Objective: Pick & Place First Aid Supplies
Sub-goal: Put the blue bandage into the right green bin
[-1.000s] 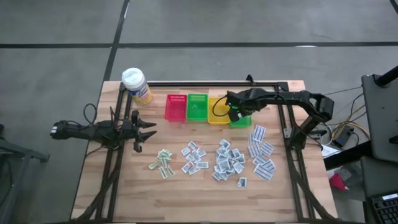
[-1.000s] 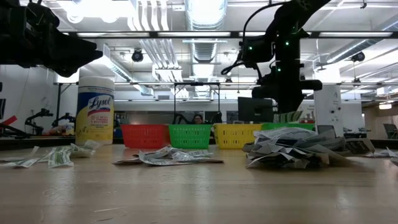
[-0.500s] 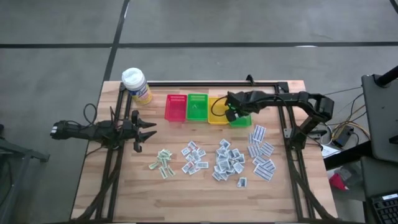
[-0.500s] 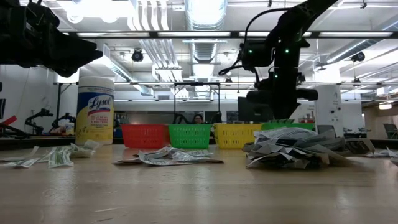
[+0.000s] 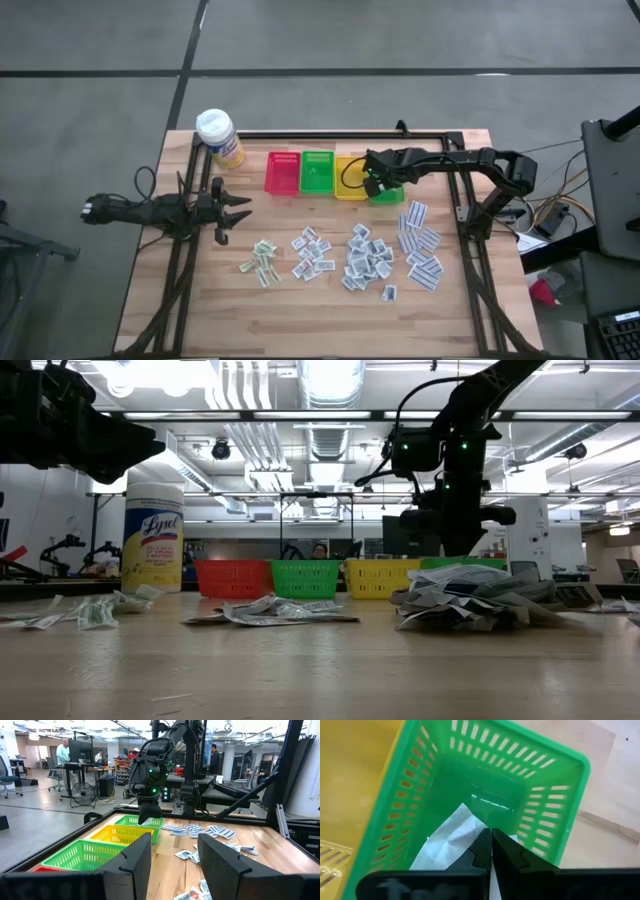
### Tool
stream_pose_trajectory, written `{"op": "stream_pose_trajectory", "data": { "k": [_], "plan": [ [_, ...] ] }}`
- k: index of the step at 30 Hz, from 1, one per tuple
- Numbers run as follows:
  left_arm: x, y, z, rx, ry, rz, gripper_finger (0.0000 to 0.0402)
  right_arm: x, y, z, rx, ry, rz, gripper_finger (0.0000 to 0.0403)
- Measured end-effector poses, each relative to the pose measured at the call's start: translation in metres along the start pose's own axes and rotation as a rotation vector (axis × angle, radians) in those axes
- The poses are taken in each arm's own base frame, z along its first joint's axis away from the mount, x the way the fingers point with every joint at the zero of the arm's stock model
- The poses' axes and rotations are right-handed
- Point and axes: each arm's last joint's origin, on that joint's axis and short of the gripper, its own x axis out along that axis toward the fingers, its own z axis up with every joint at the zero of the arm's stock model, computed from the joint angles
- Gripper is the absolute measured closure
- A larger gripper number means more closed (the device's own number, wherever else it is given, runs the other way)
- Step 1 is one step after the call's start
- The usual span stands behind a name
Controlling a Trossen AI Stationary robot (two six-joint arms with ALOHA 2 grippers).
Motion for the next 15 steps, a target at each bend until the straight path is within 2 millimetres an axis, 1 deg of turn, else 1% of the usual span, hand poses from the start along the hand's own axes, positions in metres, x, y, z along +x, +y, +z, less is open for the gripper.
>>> {"op": "stream_pose_trajectory", "data": {
  "k": [5, 15],
  "plan": [
    [0.0000, 0.0000, 0.0000, 0.000, 0.000, 0.000, 0.0243, -0.0001, 0.0003, 0.0003, 0.038, -0.002, 0.004, 0.0394],
    [0.0000, 0.0000, 0.0000, 0.000, 0.000, 0.000, 0.0243, 0.0005, 0.0009, 0.0007, 0.044, -0.007, 0.013, 0.0394]
  ]
}}
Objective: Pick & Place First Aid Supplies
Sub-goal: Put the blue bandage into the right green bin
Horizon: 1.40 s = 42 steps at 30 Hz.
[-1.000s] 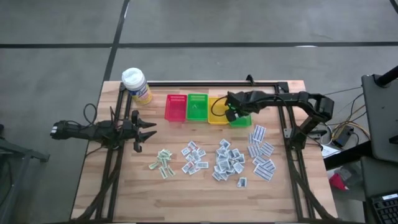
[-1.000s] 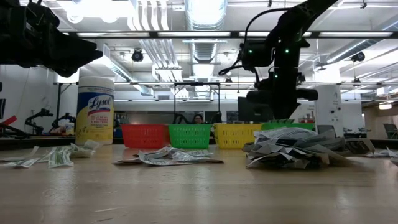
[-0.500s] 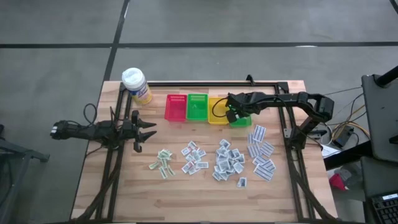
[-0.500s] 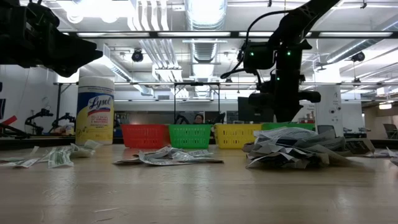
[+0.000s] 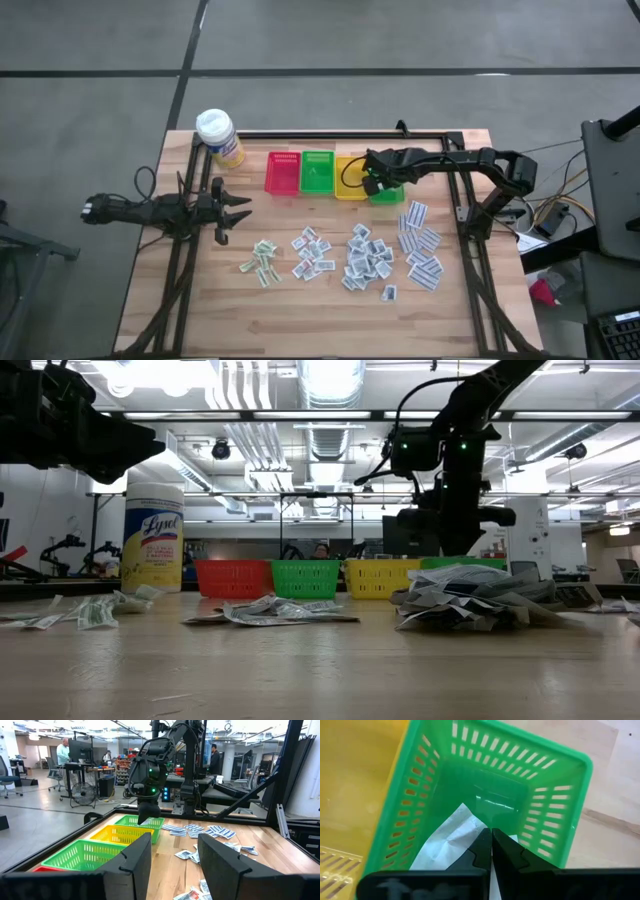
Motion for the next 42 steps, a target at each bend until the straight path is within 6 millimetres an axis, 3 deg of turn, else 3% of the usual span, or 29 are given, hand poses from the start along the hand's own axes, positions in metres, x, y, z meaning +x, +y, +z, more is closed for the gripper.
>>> {"op": "stream_pose_trajectory", "data": {
  "k": [18, 30, 35, 42],
  "plan": [
    [0.000, 0.000, 0.000, 0.000, 0.000, 0.001, 0.0243, 0.011, -0.002, -0.006, 0.024, -0.017, 0.018, 0.0392],
    [0.000, 0.000, 0.000, 0.000, 0.000, 0.000, 0.0243, 0.010, -0.002, -0.005, 0.007, -0.020, 0.018, 0.0309],
    [0.000, 0.000, 0.000, 0.000, 0.000, 0.000, 0.0243, -0.004, 0.001, 0.003, -0.008, -0.028, 0.033, 0.0288],
    [0.000, 0.000, 0.000, 0.000, 0.000, 0.000, 0.0243, -0.038, 0.001, 0.017, -0.048, -0.029, 0.042, 0.0275]
  ]
}}
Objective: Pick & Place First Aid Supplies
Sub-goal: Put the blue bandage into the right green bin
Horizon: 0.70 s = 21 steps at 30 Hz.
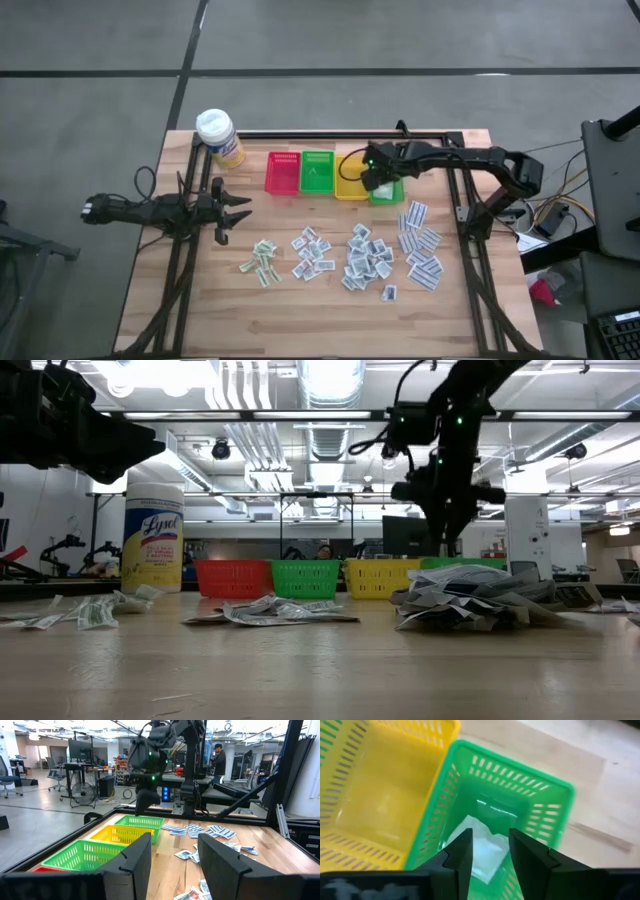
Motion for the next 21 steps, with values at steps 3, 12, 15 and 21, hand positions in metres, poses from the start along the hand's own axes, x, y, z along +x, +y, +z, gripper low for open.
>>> {"op": "stream_pose_trajectory", "data": {
  "k": [3, 12, 15, 21],
  "plan": [
    [0.000, 0.000, 0.000, 0.000, 0.000, 0.000, 0.0243, -0.014, -0.002, 0.004, -0.014, 0.028, -0.029, 0.0273],
    [0.000, 0.000, 0.000, -0.006, 0.000, 0.000, 0.0243, -0.039, -0.009, 0.002, -0.094, 0.134, -0.133, 0.0283],
    [0.000, 0.000, 0.000, -0.008, 0.000, 0.000, 0.0243, -0.045, -0.009, -0.004, -0.117, 0.156, -0.153, 0.0287],
    [0.000, 0.000, 0.000, -0.014, 0.000, 0.000, 0.0243, -0.044, -0.006, -0.024, -0.149, 0.231, -0.179, 0.0295]
  ]
}}
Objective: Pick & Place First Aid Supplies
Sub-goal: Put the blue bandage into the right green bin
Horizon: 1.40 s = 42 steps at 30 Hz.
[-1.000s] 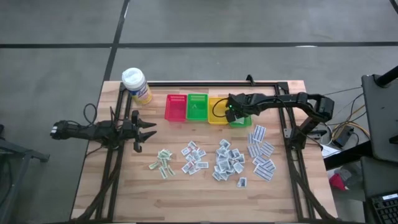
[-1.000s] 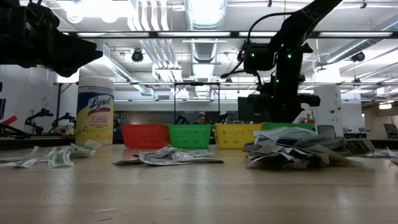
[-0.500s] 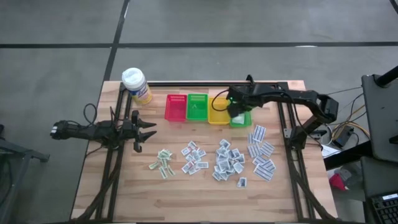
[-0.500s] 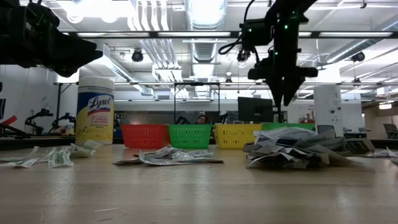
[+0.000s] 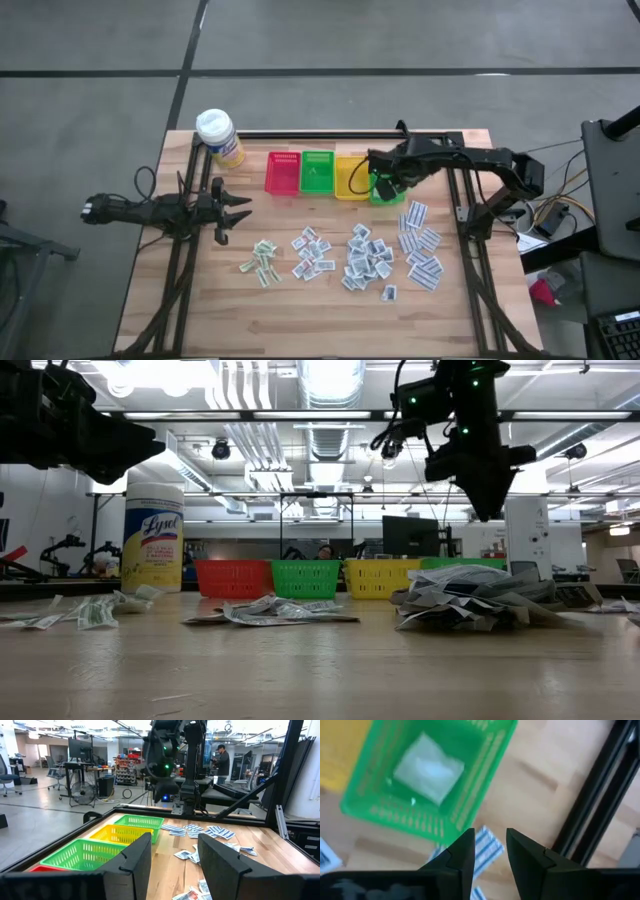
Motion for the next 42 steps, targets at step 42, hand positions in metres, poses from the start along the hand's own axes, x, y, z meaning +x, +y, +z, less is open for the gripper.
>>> {"op": "stream_pose_trajectory", "data": {
  "k": [42],
  "plan": [
    [0.000, 0.000, 0.000, -0.071, 0.000, 0.000, 0.0243, 0.049, -0.028, -0.131, 0.191, 0.241, 0.135, 0.0256]
  ]
}}
